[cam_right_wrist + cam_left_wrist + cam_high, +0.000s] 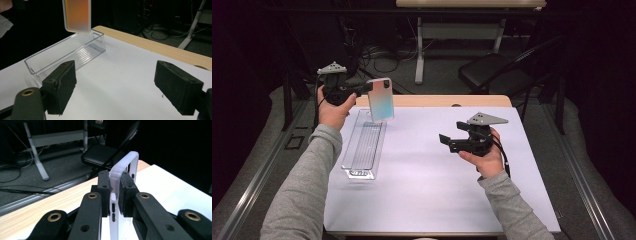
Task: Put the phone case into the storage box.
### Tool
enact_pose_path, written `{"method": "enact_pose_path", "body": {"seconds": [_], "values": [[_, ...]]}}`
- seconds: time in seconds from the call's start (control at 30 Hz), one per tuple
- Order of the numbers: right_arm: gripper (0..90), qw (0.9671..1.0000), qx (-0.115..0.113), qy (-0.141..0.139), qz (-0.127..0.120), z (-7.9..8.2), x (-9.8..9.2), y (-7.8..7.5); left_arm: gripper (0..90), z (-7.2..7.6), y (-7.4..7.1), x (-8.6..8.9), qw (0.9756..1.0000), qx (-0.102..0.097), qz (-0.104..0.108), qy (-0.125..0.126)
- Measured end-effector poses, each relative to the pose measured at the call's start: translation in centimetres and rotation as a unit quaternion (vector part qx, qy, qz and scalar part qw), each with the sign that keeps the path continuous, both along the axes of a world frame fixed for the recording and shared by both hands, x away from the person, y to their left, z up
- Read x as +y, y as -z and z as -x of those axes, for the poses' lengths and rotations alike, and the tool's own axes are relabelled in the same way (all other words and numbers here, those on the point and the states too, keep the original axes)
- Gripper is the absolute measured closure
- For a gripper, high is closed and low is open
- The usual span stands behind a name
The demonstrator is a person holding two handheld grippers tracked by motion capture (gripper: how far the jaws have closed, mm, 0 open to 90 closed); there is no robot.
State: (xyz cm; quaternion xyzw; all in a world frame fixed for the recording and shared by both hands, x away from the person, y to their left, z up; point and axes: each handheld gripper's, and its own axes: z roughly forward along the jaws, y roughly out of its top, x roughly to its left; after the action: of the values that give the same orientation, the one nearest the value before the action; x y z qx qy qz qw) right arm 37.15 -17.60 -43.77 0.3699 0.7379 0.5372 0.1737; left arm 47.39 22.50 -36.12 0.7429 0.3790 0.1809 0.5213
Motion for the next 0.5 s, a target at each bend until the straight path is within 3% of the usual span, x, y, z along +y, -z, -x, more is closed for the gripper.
{"method": "enact_pose_path", "body": {"seconds": [0.5], "values": [[14.0, 0.9998, 0.014, 0.0, -0.016, 0.0, -0.3, 0.1, 81.7, -1.6, 0.7, 1.8, 0.9997, 0.003, 0.004, -0.022]]}}
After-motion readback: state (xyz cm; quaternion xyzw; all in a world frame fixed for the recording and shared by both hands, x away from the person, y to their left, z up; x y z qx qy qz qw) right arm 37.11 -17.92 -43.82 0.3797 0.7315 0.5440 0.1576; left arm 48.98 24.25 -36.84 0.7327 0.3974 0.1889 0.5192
